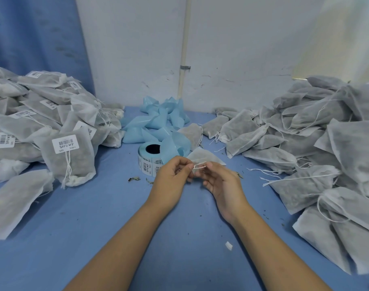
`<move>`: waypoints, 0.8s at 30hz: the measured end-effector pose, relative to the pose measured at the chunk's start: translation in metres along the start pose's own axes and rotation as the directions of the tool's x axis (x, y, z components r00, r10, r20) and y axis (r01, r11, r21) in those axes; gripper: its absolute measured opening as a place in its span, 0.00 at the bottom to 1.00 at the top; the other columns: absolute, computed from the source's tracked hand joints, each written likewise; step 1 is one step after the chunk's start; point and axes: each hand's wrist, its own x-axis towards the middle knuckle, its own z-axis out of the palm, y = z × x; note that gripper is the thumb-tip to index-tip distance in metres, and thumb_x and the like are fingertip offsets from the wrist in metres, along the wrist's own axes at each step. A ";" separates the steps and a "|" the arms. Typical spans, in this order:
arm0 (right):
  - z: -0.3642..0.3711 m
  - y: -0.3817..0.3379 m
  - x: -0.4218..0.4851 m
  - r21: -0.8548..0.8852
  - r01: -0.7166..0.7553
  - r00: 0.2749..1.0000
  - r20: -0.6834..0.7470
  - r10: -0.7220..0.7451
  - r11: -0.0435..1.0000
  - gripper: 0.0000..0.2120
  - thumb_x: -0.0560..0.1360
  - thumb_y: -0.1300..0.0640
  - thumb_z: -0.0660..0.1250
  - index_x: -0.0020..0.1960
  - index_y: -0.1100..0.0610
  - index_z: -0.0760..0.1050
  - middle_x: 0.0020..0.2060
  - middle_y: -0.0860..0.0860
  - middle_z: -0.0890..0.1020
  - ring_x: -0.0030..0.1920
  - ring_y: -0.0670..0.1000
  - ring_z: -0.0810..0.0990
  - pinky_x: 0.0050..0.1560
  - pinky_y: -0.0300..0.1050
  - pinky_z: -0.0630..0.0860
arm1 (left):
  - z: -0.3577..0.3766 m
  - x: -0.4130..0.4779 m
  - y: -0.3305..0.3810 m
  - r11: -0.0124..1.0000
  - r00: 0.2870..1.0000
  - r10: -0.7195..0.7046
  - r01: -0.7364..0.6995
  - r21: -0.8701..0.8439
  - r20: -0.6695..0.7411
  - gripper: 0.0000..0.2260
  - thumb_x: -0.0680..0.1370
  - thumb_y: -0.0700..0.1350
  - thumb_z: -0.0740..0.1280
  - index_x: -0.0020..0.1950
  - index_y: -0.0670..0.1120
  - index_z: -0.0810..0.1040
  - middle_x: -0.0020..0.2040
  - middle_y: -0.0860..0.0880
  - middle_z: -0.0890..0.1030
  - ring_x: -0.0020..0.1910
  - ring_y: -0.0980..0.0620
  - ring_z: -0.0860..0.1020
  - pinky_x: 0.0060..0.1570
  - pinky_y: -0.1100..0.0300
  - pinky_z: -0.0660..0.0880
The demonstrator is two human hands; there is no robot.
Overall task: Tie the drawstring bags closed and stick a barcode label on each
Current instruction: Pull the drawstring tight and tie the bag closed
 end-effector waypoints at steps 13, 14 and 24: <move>0.000 -0.002 0.000 0.136 0.035 0.997 -0.075 -0.025 0.990 0.08 0.78 0.66 0.60 0.40 0.62 0.73 0.31 0.52 0.74 0.27 0.46 0.68 0.31 0.35 0.68 | 0.003 -0.001 0.002 0.997 1.000 -0.012 0.012 0.081 -0.005 0.07 0.78 0.38 0.65 0.42 0.48 0.77 0.34 0.51 0.79 0.33 0.57 0.76 0.39 0.69 0.73; -0.001 -0.002 0.000 0.163 0.034 0.996 -0.081 -0.021 0.986 0.08 0.78 0.66 0.60 0.40 0.62 0.73 0.32 0.53 0.74 0.27 0.46 0.67 0.30 0.35 0.67 | 0.003 -0.001 0.002 0.996 1.000 -0.016 0.016 0.084 -0.006 0.07 0.78 0.38 0.65 0.42 0.48 0.77 0.34 0.51 0.79 0.33 0.56 0.76 0.39 0.68 0.74; -0.006 -0.006 -0.001 0.339 -0.100 0.994 0.074 0.079 0.935 0.02 0.68 0.60 0.66 0.40 0.58 0.74 0.31 0.50 0.76 0.26 0.45 0.71 0.27 0.34 0.69 | 0.003 -0.012 0.006 0.877 0.978 0.204 -0.207 0.433 0.054 0.24 0.68 0.29 0.61 0.54 0.55 0.76 0.51 0.62 0.69 0.55 0.65 0.68 0.53 0.81 0.60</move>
